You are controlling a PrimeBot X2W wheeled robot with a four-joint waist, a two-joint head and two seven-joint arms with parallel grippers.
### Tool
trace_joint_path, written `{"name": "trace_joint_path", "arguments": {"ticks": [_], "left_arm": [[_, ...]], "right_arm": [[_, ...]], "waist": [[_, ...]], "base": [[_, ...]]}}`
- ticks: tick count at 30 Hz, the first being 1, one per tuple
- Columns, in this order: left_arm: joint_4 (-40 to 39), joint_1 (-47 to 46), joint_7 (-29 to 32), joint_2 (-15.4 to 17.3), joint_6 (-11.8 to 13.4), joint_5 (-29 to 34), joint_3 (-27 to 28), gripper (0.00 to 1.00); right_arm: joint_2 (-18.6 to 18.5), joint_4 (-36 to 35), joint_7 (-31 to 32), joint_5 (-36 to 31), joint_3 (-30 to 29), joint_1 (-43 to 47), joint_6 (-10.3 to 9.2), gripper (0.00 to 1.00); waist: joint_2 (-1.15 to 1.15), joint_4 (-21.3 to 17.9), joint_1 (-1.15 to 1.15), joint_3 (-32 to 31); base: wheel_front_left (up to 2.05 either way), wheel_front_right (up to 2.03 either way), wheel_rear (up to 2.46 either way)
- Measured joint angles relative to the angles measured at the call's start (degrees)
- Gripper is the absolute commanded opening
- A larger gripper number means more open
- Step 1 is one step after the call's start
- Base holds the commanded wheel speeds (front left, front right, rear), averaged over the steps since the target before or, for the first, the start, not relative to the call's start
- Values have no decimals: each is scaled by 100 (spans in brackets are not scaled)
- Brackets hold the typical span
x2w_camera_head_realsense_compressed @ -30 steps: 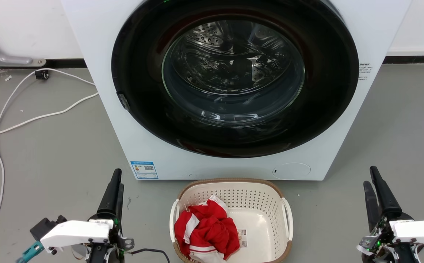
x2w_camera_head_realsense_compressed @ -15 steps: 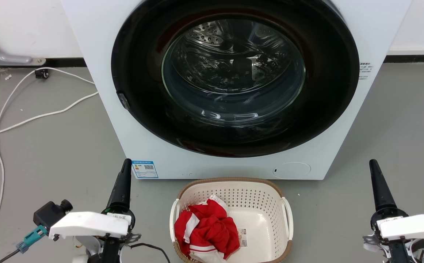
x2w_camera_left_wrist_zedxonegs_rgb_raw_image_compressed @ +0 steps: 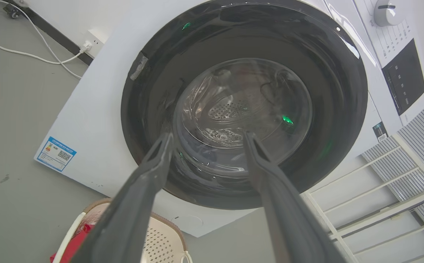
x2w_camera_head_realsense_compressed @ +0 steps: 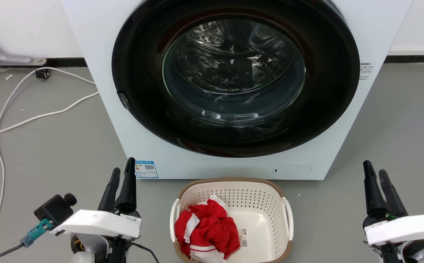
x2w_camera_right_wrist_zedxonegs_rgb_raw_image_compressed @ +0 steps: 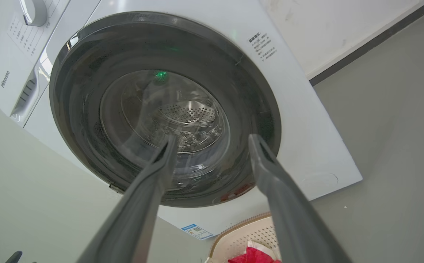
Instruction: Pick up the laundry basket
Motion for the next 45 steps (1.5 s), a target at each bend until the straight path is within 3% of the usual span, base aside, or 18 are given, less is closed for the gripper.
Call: {"name": "trace_joint_path", "arguments": {"ticks": [19,45], "left_arm": [[46,-15,-322,-1,168,1860,-207,100],[341,-116,-660,1,292,3364,-338,100]], "right_arm": [[1,-370,56,-1773,31,229,0,100],[2,-709,137,-3285,14,394,2,100]], "waist": [[0,16,0,6],[0,26,0,11]], "base": [[0,0,0],[0,0,0]]}}
